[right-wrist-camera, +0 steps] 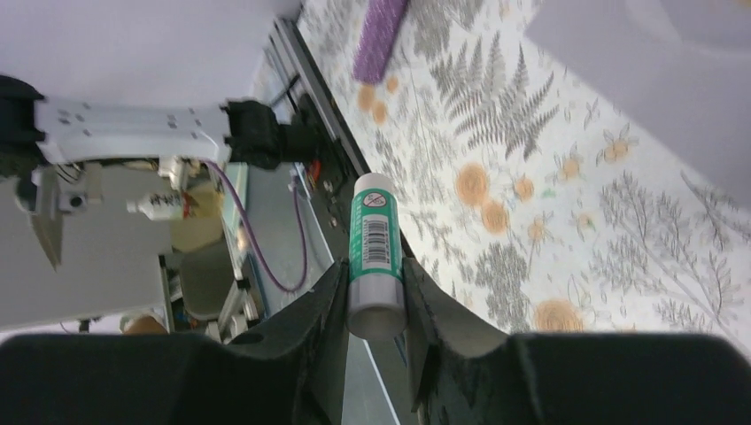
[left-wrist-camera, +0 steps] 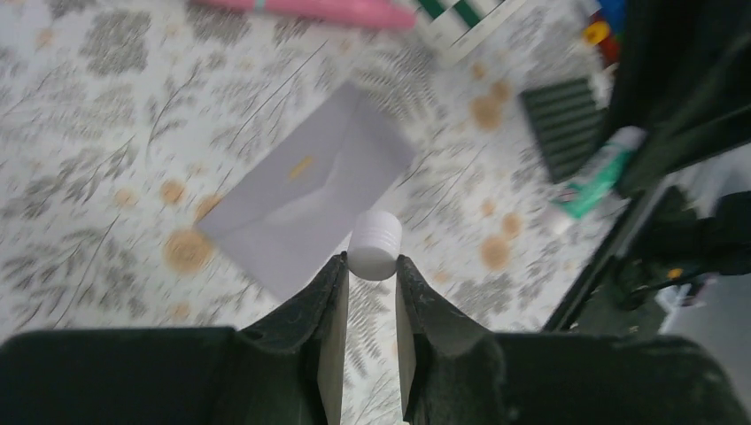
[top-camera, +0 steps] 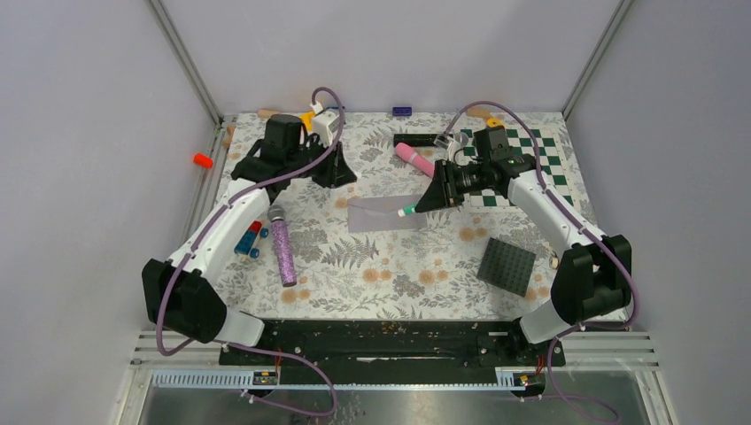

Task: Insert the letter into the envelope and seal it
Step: Close the solid glue cap on the solid glue.

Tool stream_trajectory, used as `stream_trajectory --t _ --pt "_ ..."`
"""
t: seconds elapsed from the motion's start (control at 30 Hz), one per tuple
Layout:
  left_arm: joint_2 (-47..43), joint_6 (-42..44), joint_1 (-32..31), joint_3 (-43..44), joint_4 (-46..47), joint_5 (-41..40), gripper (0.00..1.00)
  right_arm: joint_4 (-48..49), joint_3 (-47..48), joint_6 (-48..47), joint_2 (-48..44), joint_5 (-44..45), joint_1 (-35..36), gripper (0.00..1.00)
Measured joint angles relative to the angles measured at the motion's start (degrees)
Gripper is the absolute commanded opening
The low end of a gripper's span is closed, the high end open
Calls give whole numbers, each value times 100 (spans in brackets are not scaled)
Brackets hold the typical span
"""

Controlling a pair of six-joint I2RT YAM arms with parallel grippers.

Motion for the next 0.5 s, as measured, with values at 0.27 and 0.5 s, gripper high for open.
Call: stream_trajectory --t 0.27,0.5 --pt "219 -1893 9 144 1569 1486 6 3397 -664 2809 -240 -404 -363 22" --pt "376 -4015 37 -667 3735 2347 7 7077 -1338 5727 -70 -511 -601 21"
